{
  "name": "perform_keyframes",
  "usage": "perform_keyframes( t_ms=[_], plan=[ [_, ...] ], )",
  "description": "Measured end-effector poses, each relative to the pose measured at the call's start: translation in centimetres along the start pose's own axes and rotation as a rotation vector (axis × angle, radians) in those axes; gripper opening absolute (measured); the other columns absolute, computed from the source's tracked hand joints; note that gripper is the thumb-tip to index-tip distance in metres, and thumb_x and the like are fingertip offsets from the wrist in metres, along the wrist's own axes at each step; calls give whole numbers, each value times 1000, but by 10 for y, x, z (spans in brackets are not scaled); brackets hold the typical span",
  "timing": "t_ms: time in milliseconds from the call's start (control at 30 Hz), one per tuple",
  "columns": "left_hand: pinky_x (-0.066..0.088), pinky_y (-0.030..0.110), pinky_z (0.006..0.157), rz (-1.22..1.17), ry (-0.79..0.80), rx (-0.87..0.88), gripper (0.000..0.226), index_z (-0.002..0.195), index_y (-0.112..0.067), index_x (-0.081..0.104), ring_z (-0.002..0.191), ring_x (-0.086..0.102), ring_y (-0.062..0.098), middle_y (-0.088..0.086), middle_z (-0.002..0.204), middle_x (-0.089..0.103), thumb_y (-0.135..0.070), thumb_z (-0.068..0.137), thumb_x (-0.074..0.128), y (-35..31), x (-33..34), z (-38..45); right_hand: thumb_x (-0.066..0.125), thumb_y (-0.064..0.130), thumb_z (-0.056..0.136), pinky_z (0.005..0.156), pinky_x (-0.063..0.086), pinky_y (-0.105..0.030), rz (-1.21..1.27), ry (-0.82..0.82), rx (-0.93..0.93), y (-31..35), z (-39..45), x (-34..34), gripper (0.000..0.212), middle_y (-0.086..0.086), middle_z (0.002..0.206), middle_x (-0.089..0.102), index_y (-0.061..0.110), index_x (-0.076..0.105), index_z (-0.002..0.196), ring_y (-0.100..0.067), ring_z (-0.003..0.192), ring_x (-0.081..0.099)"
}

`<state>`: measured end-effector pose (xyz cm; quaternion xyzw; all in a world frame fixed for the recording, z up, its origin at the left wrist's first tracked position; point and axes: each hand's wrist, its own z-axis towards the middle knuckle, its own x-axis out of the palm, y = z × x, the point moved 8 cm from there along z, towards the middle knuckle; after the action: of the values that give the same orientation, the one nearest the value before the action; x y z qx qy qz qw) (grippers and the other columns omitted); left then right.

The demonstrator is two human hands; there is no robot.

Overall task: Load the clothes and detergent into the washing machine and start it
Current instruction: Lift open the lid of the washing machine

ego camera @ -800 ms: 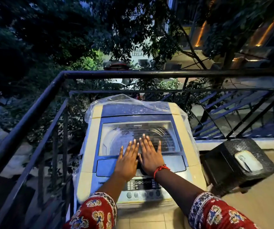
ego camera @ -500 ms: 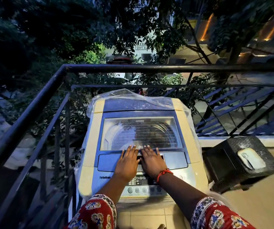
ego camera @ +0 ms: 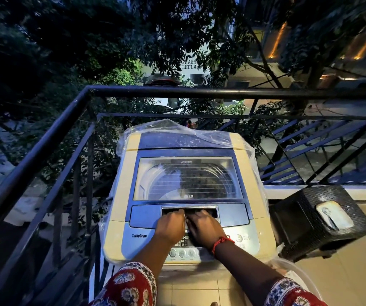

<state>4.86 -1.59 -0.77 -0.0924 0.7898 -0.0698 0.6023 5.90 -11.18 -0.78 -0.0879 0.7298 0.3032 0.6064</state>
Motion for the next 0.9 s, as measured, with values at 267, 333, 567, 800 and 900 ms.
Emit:
perform_keyframes(
  t_ms=[267,333,567,800,900],
  plan=[
    [50,36,82,61,-108,-18,31,105,-16,61,101,66,31,10,106,70,-32,94,37,-7,-42,6,41,35,88,84,47,-37,65,-92,41,8,9,-48,31,-11,102,64,15,61,100,-28,99,57],
    [50,36,80,40,-157,-25,35,98,-15,63,98,66,31,10,103,70,-35,93,36,-8,-62,8,43,31,88,83,45,-37,73,-152,15,14,12,-72,27,-14,98,66,12,61,95,-31,96,59],
    [53,37,79,1,-352,-11,50,94,-11,69,97,67,32,15,98,72,-45,93,33,-17,-150,25,42,36,90,75,49,-36,80,-286,31,26,36,-155,29,-11,101,69,16,63,97,-31,98,62],
    [50,37,74,24,-433,27,56,92,-8,69,98,66,35,16,100,71,-49,97,32,-24,-213,42,43,40,85,64,50,-35,81,-364,53,28,62,-209,30,-10,88,71,18,63,89,-33,87,64],
    [50,37,74,44,-473,33,60,87,-8,69,97,66,35,15,98,71,-54,95,31,-23,-234,53,44,38,86,62,46,-34,47,-418,30,29,73,-230,29,-11,88,71,18,65,89,-33,87,65]
  ],
)
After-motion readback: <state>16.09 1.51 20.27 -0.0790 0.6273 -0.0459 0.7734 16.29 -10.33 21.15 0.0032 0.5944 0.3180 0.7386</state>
